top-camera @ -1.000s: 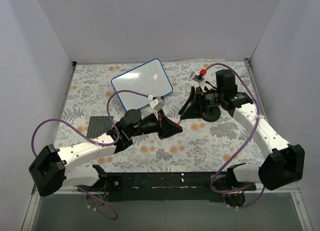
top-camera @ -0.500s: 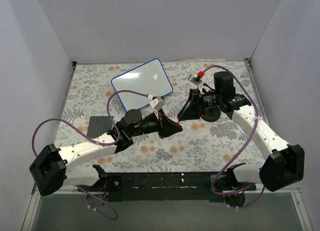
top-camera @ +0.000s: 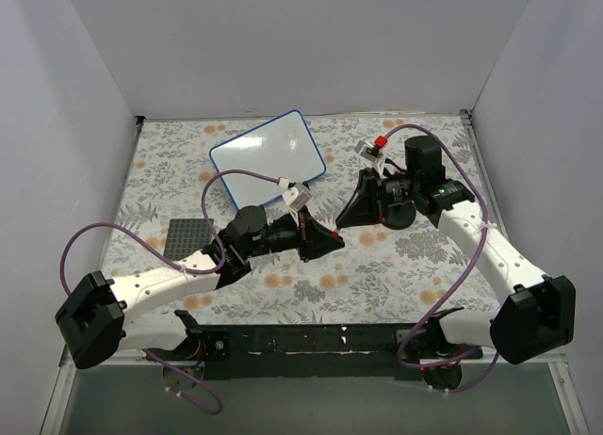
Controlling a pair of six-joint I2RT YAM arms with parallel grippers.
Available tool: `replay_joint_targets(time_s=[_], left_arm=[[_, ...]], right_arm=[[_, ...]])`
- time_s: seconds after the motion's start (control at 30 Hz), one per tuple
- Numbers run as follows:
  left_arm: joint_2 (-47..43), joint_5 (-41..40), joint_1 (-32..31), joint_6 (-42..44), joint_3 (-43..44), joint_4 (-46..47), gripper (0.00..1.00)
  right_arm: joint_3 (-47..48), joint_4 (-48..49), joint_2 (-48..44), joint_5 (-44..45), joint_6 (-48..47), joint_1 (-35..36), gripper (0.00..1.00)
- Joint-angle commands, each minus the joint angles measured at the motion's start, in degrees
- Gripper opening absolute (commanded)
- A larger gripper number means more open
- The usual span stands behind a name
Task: Write a sentence on the whiteboard
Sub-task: Open the whiteboard marker without the cap from the pen cap, then place the pen cap at the center of the board.
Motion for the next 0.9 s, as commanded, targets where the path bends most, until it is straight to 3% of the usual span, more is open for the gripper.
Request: replay_joint_targets(time_s=[0.0,0.2,0.37,0.5,0.6,0.7,0.87], left_arm=[[-2.48,3.08,0.02,6.92,-2.27,-2.04,0.00],[-6.43,2.56,0.10,16.67,-3.50,-12.22,0.00],[-10.30,-2.26,0.11,17.04,-6.75,-16.46,0.00],[-12.68,-10.87,0.11,6.69,-12.54,-11.02,0.00],[-11.54,-20.62,0.19,-4.21,-15.89,-8.81,0.00],[-7.77,-28.59,0.11,-10.55,-14.93,-11.96,0.00],[-1.08,-34.87,2.03,-15.47,-9.58,-21.19,0.00]], right_arm=[[5.10,-0.24,-1.08,-4.69,-0.21,-2.00,0.01],[12.14,-5.09,0.06,-5.13,-3.99,-5.25,0.01],[18.03,-6.58,0.33,-3.91,-5.04,-8.68,0.01],[18.84,-16.67,-2.21,5.30,-16.72,-9.39,0.01],[14.37,-18.27,-5.89,11.81,-21.47,-9.39,0.01],[9.54,-18.10,-9.67,15.60,-24.03,-9.56,0.01],[5.30,-18.36,-13.55,15.70,-26.58,-10.88,0.01]])
